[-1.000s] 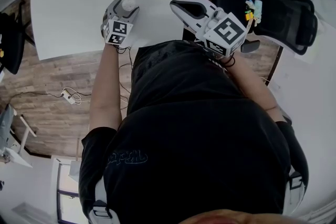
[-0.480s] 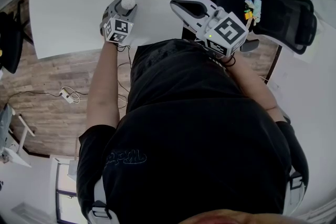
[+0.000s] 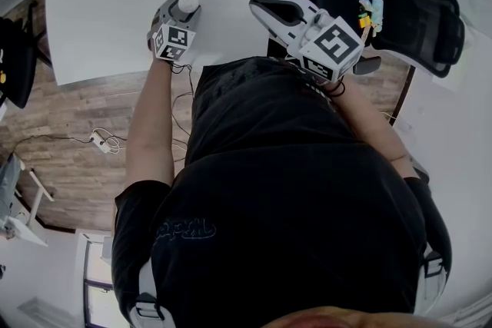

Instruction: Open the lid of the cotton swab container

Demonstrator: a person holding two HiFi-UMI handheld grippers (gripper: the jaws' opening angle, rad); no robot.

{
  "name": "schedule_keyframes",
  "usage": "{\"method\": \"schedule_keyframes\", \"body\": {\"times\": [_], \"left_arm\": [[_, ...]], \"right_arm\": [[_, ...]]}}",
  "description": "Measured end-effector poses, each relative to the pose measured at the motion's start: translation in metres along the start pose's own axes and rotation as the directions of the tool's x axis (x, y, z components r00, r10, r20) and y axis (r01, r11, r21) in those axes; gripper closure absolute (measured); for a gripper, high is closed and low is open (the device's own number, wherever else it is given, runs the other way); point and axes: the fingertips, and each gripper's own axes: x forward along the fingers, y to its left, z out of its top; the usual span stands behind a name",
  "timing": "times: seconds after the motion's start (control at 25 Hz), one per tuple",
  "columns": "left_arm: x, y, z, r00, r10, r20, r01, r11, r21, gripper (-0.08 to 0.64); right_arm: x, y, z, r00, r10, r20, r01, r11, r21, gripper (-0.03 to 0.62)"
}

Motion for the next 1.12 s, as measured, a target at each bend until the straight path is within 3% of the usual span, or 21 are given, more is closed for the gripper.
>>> {"method": "schedule_keyframes", "body": {"times": [0.32,0.6,0.92,1.12], "left_arm": [[-0.012,-0.007,0.003,0.999,-0.035,-0.005,0.035,0.999,0.022,0.295],[-0.031,-0.014,0.001,0.998,-0.058,0.006,0.059,0.998,-0.009,0.295],[-0.054,-0.025,0.010,0.998,-0.061,0.011,0.061,0.998,-0.025,0.295],[-0.064,-0.030,0.012,0.997,-0.046,-0.058,0.043,0.997,-0.056,0.295]], "right_arm": [[-0.005,0.015,-0.002,1.000,-0.024,0.016,0.023,1.000,0.019,0.569],[-0.005,0.035,-0.003,0.999,-0.010,0.036,0.010,1.000,0.009,0.569],[-0.004,0.047,-0.017,0.999,0.039,0.029,-0.038,0.999,-0.021,0.569],[0.002,0.044,-0.012,0.993,0.116,0.012,-0.115,0.990,-0.078,0.568]]}}
